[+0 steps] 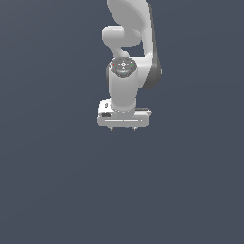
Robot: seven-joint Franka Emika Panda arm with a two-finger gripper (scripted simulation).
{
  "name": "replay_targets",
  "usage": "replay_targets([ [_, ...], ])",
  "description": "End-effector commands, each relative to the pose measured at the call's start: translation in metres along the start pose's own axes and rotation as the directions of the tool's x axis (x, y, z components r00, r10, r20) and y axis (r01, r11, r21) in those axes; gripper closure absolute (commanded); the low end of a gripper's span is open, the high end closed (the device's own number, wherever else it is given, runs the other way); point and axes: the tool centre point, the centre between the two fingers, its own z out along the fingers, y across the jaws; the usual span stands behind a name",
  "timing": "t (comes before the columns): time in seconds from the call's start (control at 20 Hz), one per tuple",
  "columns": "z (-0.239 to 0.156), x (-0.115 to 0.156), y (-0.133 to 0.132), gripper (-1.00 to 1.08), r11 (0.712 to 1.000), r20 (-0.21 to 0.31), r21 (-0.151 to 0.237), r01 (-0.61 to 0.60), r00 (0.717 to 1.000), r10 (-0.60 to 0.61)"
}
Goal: Pick up the object and move it to a goal position.
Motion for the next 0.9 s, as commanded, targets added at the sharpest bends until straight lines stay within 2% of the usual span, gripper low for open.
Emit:
replay_targets([
  [0.0, 0.000, 0.000, 0.000, -0.92, 1.000, 0.000, 0.000, 0.000, 1.000, 0.000],
  [0.45, -0.015, 0.010, 0.015, -0.92, 1.000, -0.034, -0.019, 0.012, 0.999, -0.012],
  [0.85, -0.012, 0.007, 0.014, -0.92, 0.999, -0.033, -0.019, 0.035, 0.999, -0.036],
])
